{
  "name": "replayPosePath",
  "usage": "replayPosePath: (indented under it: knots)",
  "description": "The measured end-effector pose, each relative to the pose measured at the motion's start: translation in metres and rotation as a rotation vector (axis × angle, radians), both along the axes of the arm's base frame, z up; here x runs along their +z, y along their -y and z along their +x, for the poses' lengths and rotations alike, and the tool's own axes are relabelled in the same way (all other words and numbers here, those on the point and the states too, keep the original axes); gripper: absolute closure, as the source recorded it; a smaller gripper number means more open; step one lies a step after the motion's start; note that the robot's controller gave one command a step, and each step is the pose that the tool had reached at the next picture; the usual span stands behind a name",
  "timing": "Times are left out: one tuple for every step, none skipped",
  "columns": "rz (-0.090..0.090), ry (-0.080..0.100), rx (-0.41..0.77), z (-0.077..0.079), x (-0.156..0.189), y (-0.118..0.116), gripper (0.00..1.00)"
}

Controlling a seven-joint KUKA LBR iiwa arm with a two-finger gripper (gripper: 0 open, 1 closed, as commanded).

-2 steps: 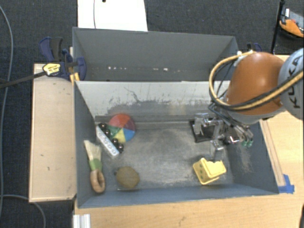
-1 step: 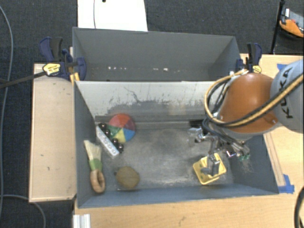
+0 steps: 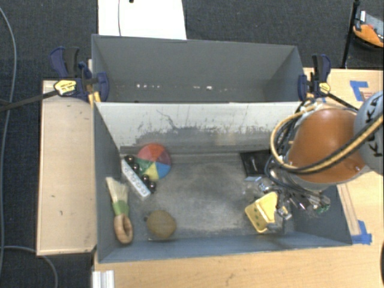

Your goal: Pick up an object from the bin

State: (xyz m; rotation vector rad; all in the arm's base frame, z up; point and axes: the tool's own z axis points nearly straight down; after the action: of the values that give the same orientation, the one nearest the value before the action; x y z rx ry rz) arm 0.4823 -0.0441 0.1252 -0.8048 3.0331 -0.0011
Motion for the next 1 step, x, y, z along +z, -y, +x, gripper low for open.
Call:
replayPosePath:
  knots:
    - [0.002,0.010,-0.090,0.0277,-0.0283,0.0313,0.00]
